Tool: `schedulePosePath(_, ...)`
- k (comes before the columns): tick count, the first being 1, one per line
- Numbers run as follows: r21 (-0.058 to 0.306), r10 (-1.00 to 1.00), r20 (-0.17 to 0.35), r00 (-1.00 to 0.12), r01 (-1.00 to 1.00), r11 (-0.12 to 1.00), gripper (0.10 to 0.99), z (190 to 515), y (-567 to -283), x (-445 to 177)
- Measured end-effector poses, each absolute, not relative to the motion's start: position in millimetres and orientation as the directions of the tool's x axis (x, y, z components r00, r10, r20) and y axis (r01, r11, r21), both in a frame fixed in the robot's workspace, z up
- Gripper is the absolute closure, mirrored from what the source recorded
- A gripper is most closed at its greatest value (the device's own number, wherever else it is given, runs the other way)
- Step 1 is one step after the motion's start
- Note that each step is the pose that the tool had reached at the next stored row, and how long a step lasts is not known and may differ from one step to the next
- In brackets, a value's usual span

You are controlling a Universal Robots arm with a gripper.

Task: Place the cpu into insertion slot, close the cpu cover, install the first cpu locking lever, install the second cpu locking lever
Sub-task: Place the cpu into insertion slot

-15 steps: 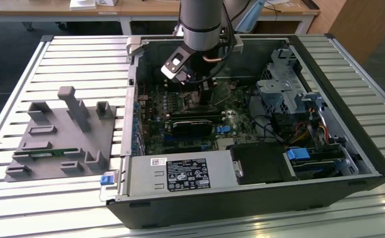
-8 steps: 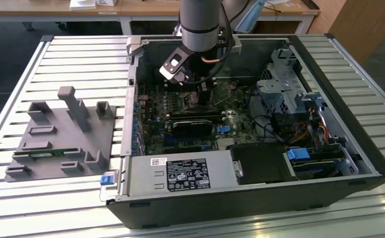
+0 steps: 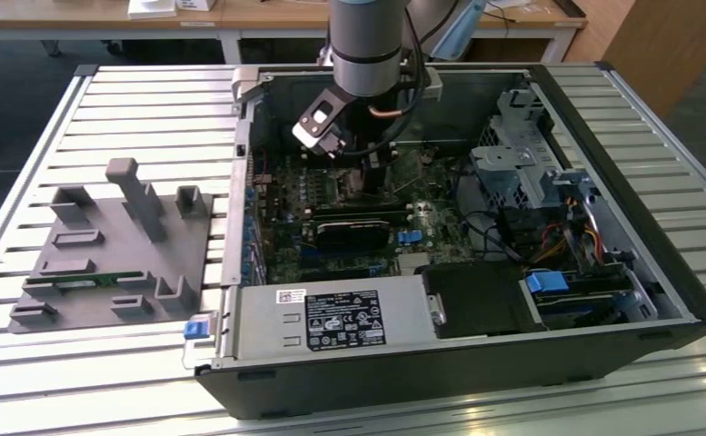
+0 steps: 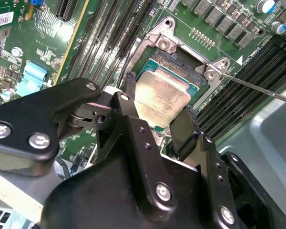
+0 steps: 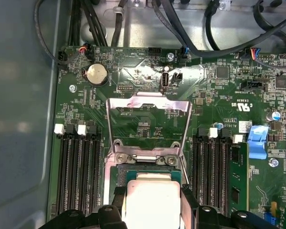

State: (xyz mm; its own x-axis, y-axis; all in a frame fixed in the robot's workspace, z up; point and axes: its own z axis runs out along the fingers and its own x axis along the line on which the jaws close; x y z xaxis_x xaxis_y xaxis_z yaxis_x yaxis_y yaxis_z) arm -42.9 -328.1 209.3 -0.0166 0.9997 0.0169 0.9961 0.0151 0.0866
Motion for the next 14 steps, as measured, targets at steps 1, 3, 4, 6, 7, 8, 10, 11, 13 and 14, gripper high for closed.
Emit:
schedulePosePath(1,0.087,1.000,0.017,-0.017,0.996,0.015,0.549,209.1,-328.0,-42.9)
schedulePosePath(3,0.087,1.000,0.017,-0.017,0.996,0.015,0.549,208.7,-328.0,-42.9)
schedulePosePath(4,0.087,1.000,0.017,-0.017,0.996,0.015,0.549,208.4,-328.0,-42.9)
schedulePosePath(6,0.087,1.000,0.017,-0.016,0.996,0.015,0.549,207.5,-328.0,-42.9)
schedulePosePath(7,0.087,1.000,0.017,-0.016,0.996,0.015,0.549,206.9,-328.0,-42.9)
schedulePosePath(8,0.087,1.000,0.016,-0.016,0.996,0.015,0.549,206.2,-328.0,-42.9)
schedulePosePath(10,0.087,1.000,0.015,-0.016,0.996,0.015,0.549,205.7,-328.1,-42.9)
schedulePosePath(11,0.087,1.000,0.015,-0.016,0.996,0.015,0.549,205.4,-328.0,-42.9)
schedulePosePath(13,0.087,1.000,0.015,-0.016,0.996,0.015,0.549,205.1,-327.9,-43.0)
schedulePosePath(14,0.087,1.000,0.015,-0.016,0.996,0.015,0.549,205.0,-327.8,-43.0)
